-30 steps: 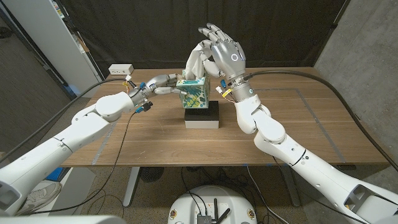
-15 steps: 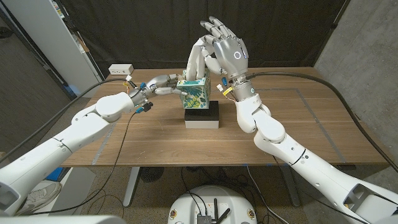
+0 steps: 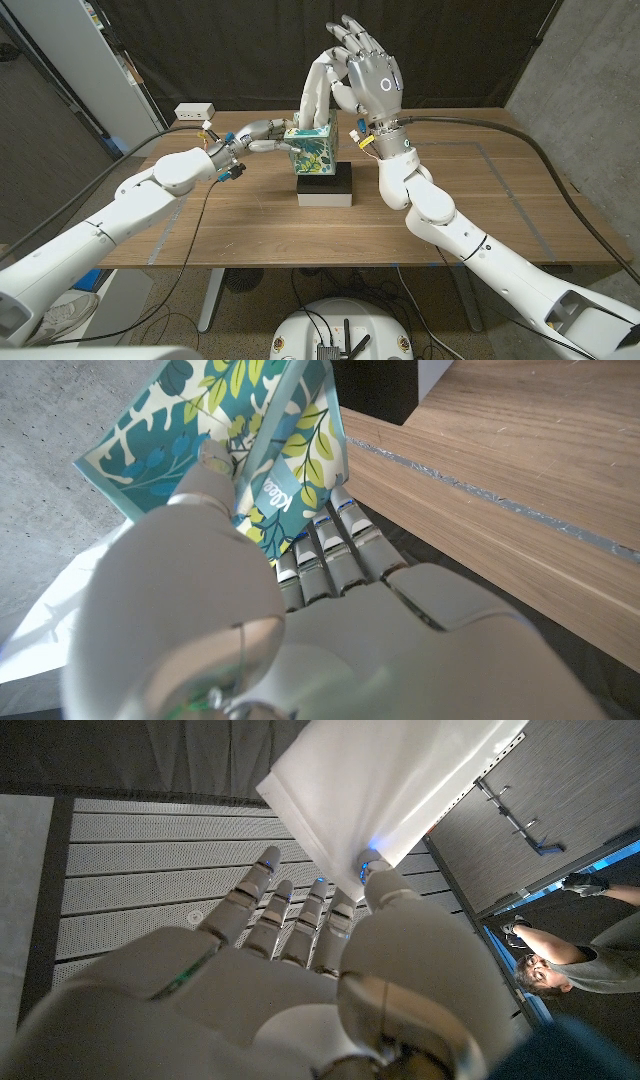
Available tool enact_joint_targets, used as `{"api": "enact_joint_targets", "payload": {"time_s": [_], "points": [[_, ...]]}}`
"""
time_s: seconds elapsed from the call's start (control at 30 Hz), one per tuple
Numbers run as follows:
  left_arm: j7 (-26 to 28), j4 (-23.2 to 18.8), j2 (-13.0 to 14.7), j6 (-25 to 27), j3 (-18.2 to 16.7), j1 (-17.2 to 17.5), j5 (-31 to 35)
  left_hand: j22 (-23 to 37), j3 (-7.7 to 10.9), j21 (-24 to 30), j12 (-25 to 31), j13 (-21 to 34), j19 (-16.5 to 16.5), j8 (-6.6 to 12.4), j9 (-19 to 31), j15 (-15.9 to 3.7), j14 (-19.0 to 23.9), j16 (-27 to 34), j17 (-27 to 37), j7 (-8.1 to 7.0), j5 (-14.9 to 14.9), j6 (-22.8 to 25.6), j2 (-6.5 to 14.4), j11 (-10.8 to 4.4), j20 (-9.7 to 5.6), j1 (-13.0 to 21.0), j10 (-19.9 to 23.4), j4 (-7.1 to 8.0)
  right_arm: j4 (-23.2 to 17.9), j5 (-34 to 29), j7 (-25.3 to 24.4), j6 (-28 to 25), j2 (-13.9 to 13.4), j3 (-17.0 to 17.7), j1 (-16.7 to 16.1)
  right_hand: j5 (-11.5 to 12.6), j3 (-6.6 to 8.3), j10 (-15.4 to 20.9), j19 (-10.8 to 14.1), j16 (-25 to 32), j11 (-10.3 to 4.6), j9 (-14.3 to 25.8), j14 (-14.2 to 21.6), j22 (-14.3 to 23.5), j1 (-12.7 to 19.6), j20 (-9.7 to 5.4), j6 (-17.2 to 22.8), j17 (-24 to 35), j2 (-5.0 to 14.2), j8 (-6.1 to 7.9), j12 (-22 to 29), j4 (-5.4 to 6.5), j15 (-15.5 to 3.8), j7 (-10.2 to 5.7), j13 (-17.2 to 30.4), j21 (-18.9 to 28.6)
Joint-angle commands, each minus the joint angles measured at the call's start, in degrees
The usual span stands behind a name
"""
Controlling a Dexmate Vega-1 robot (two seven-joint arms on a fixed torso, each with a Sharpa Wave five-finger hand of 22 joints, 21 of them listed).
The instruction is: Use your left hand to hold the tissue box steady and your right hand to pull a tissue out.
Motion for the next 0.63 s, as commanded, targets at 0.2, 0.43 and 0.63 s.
{"api": "enact_joint_targets", "payload": {"time_s": [0.2,0.43,0.63], "points": [[-0.72,0.38,0.36,0.29,0.08,-0.52,-0.26,0.24,0.61,0.44,-0.09,0.13,0.17,0.29,0.26,-6.06,0.35,0.30,0.17,0.25,0.38,0.30,0.37,0.13,-0.12,-0.04,0.16,-0.16,4.33,1.66,-6.97,1.27,2.27,-0.79,2.63,0.27,-0.72,0.82,0.12,0.19,-0.09,0.05,0.10,0.29,0.98,-4.87,0.52,0.13,-0.10,0.49,-0.11,0.13,-9.76,-0.19,0.26,0.00],[-0.63,-0.36,0.79,0.41,-0.19,-0.18,-0.32,0.24,0.61,0.43,-0.05,0.14,0.15,0.29,0.26,-6.02,0.33,0.32,0.20,0.24,0.37,0.26,0.39,0.05,-0.12,-0.04,0.27,-0.14,5.38,2.36,-10.54,1.03,2.96,-0.73,2.72,0.31,-1.26,0.76,0.18,0.25,-0.75,-0.04,0.21,0.29,1.30,-4.87,0.50,0.20,0.03,0.67,-0.28,0.23,-9.77,-0.17,0.29,-0.02],[-0.59,-1.34,1.28,1.13,-0.35,-0.16,-0.23,0.24,0.57,0.46,-0.02,0.15,0.22,0.35,0.26,-6.06,0.36,0.35,0.19,0.18,0.36,0.39,0.30,0.01,-0.20,-0.04,0.36,-0.16,4.61,4.18,-12.86,1.14,3.13,0.09,1.71,0.34,-1.65,0.69,0.17,0.29,-0.99,-0.11,0.28,0.29,1.53,-4.87,0.45,0.26,0.11,0.79,-0.41,0.29,-9.88,-0.27,0.30,-0.05]]}}
